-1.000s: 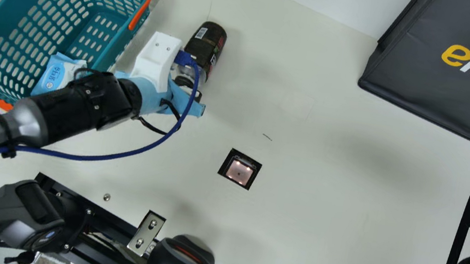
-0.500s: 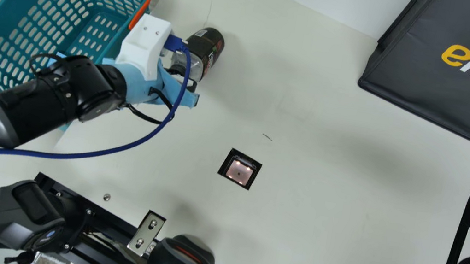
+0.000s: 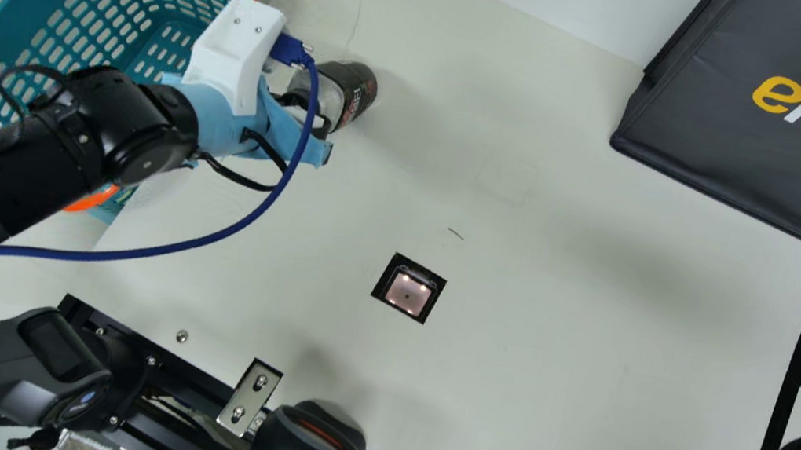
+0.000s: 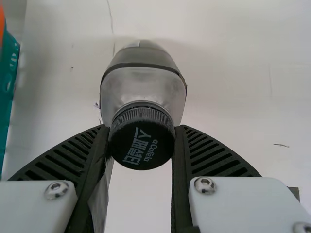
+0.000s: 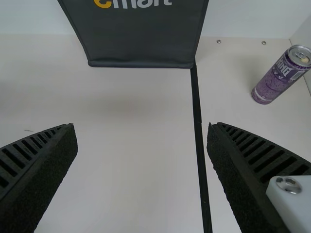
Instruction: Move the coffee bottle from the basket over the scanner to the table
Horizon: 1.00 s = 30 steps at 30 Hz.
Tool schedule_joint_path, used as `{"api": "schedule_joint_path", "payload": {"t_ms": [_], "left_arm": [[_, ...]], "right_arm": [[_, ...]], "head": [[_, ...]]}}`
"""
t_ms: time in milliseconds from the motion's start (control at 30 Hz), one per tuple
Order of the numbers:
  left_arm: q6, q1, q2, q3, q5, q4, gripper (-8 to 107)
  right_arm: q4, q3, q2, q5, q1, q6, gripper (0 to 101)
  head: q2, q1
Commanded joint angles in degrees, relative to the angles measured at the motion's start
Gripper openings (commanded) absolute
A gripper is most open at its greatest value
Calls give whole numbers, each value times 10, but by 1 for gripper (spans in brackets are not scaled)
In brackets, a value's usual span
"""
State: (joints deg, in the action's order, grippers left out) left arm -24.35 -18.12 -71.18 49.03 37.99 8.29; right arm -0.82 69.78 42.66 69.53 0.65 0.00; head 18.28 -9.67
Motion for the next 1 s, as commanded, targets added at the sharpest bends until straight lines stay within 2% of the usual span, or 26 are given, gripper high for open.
{"api": "schedule_joint_path", "payload": {"t_ms": [0,467,967], "left_arm": [[6,1,1,6,5,-2,-8],[33,8,7,47,30,-9,-8],[12,5,-21,69,13,22,-8]], "right_arm": [[0,0,0,0,0,0,95],[0,0,0,0,0,0,95],[0,0,0,1,0,0,95]], "head": [[1,17],[1,17],[1,17]]}}
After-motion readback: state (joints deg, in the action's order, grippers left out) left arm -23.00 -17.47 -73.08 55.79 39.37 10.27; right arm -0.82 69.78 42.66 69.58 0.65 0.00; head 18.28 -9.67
